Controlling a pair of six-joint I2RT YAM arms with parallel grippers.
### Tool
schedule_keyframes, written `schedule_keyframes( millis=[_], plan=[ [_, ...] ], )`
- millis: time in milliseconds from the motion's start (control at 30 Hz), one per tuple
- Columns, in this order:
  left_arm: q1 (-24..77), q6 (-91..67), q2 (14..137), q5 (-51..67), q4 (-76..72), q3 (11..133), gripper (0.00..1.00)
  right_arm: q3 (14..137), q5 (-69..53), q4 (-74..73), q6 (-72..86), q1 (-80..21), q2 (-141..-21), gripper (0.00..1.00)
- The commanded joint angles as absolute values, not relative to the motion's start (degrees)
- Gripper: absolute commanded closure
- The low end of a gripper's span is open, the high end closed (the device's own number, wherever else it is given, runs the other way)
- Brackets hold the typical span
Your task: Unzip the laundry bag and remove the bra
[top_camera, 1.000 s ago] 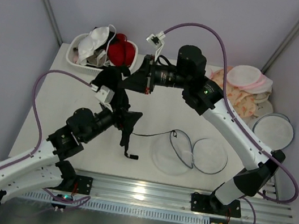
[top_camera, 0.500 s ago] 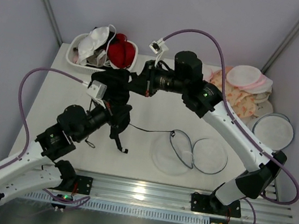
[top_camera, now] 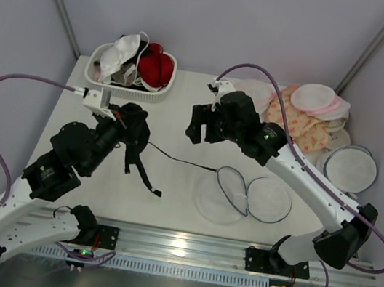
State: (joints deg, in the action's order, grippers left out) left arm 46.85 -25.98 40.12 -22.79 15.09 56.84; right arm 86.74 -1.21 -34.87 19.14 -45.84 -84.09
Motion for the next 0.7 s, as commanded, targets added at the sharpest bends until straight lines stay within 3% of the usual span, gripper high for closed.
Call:
schedule_keyframes(
  millis=[0, 333, 667],
  plan=[
    [46.67, -19.79, 42.62, -33.21, 14.6, 61.08, 1.0, 82.89, 11.15, -36.12, 18.54, -44.92, -76.65, 0.19],
    [42.64, -8.62, 55.27, -34.98, 9.05, 77.24, 1.0, 68.74, 16.09, -36.83, 21.44, -43.15, -66.63, 0.15],
    [23.75, -13.0, 73.28, -20.23, 8.44, 93.59, 1.0, 57.4, 10.81, -34.45, 23.12, -43.15, -58.89, 0.15]
  ],
)
